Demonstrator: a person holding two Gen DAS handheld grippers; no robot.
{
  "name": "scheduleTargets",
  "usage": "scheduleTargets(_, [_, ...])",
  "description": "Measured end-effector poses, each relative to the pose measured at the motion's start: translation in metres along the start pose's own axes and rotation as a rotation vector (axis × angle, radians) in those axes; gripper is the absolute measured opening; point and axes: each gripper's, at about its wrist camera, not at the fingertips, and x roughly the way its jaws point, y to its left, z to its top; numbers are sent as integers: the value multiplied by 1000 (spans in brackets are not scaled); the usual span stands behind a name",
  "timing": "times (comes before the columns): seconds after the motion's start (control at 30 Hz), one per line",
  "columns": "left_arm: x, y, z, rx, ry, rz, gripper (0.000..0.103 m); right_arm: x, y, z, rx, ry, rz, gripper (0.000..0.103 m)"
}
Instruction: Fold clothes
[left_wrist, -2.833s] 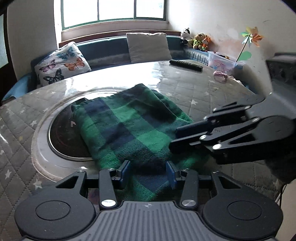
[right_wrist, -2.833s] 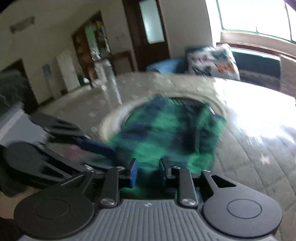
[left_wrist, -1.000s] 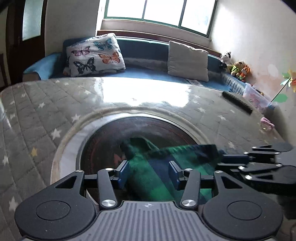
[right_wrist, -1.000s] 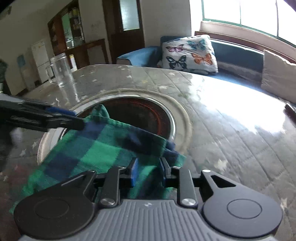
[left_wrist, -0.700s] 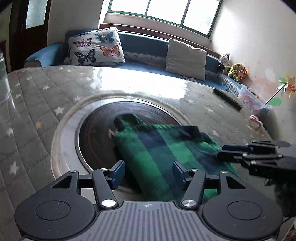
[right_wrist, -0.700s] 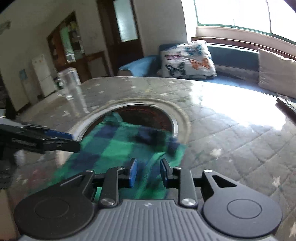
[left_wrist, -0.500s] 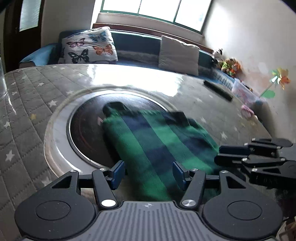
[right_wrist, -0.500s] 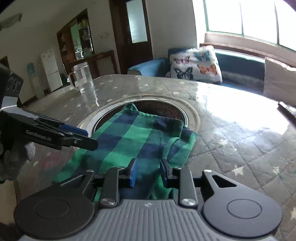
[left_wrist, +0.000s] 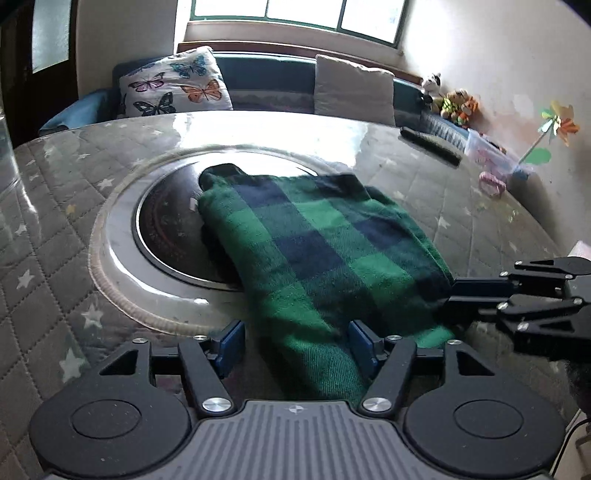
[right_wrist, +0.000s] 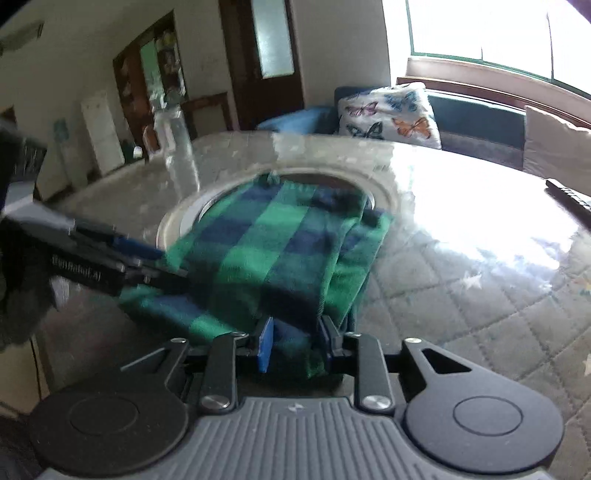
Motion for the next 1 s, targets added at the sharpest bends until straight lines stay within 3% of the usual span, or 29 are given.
scheduleTargets(0.13, [-6,7,11,-29,-34,10,76,2,-16,17,96,-25,12,43])
scheduleTargets(0.2, [-7,10,17,-41,-52,6,90,9,-26,24,154,-24,17,50])
scheduleTargets(0.3, [-4,14,25,-58,-74,6,103,24,-38,28,219,-7,23,52])
scheduleTargets(0.53, [7,26,38,-105,-74,-32,103,52,-54,32,313,24,40,52])
scheduleTargets(0.73, [21,25,40,-92,-38,1,100,67,-56,34,333,33,27,51])
scheduleTargets(0.9, [31,26,39,-118,-11,-8,83,70,-54,36,335,36,19,50])
scheduleTargets(1.0, [35,27,37,-137,1,-19,75,69,-53,36,327,40,18,43])
